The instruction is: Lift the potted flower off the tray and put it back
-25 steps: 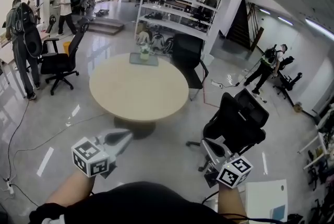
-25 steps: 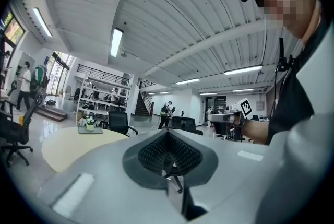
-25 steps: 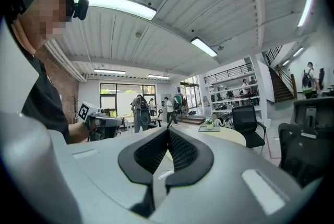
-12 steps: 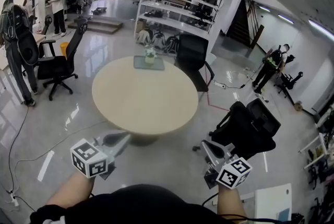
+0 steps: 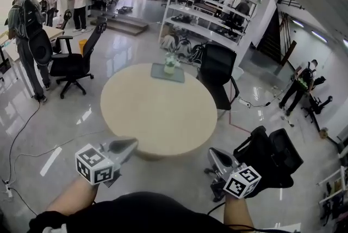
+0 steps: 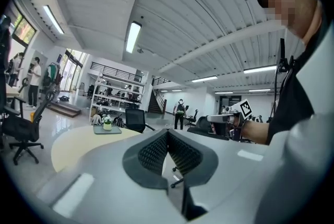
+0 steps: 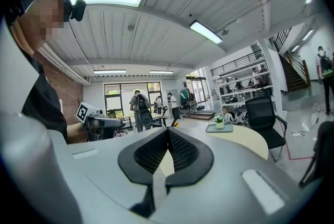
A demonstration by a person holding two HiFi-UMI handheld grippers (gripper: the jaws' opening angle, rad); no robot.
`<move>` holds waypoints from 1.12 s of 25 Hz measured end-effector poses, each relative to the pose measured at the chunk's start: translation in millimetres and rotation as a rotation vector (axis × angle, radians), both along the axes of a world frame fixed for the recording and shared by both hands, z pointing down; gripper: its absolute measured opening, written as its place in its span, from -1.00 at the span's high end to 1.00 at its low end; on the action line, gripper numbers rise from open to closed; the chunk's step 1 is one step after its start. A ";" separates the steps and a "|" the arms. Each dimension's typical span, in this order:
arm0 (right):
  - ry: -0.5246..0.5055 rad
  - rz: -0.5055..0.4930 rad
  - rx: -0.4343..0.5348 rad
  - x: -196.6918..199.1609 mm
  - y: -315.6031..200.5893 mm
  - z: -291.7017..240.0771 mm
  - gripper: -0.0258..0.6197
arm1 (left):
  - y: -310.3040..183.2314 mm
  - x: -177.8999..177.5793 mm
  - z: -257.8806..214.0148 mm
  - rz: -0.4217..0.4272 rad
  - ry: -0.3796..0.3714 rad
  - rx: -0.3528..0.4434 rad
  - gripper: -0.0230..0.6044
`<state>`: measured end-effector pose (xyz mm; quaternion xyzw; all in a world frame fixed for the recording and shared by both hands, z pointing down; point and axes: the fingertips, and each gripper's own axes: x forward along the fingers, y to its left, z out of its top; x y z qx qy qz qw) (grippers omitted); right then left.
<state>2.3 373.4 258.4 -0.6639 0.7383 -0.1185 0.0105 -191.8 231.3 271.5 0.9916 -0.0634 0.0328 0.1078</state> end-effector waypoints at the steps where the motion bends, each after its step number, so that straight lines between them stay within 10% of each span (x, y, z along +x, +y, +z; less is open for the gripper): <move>1: -0.001 -0.023 0.003 13.7 -6.0 -3.0 0.88 | 0.0 11.0 -3.0 -0.019 -0.003 0.001 0.93; 13: -0.040 -0.156 0.036 137.8 -43.6 -2.3 0.88 | -0.2 124.0 -18.2 -0.123 -0.038 0.056 0.93; 28: -0.022 -0.068 -0.008 150.8 -149.1 18.3 0.88 | -128.5 145.4 7.9 -0.045 0.011 -0.001 0.93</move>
